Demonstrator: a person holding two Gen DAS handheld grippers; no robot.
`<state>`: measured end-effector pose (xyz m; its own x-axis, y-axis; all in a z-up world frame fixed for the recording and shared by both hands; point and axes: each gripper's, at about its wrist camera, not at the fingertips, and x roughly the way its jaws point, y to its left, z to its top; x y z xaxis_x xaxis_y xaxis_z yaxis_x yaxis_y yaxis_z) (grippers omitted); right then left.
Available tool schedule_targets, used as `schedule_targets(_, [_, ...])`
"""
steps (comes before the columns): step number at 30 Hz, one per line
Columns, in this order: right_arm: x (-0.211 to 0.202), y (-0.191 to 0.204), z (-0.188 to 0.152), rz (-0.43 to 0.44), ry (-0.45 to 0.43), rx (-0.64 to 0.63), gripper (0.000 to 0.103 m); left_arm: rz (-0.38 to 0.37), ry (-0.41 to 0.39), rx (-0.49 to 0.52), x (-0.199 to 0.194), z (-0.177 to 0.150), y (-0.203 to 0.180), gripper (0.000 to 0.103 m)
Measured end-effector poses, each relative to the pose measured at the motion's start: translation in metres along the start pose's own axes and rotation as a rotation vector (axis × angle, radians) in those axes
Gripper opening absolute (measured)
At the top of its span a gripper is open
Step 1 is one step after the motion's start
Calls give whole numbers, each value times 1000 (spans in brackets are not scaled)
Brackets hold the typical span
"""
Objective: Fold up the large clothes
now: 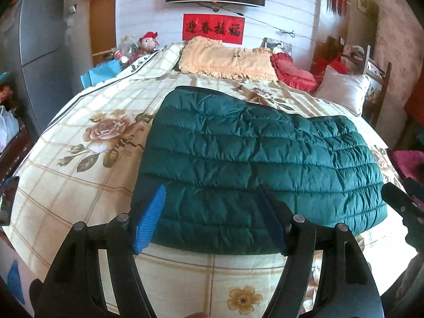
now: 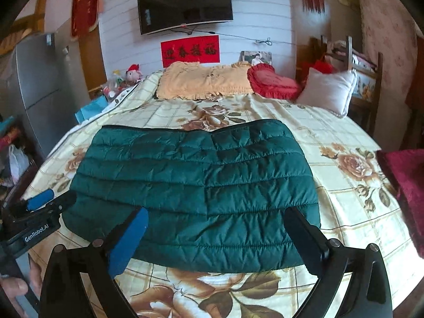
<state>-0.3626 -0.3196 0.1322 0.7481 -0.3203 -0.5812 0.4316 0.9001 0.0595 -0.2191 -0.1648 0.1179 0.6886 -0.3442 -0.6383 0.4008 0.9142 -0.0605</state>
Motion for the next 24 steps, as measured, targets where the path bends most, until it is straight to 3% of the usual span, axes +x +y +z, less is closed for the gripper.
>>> schedule_targets(7, [-8,16,-6,-1,-39,-2,101,14,-12,-8,-3,-5,0,71])
schedule_targets(24, [-2,24,-12,17,-28,9,102,34,-21,7,-6,-9,-4,71])
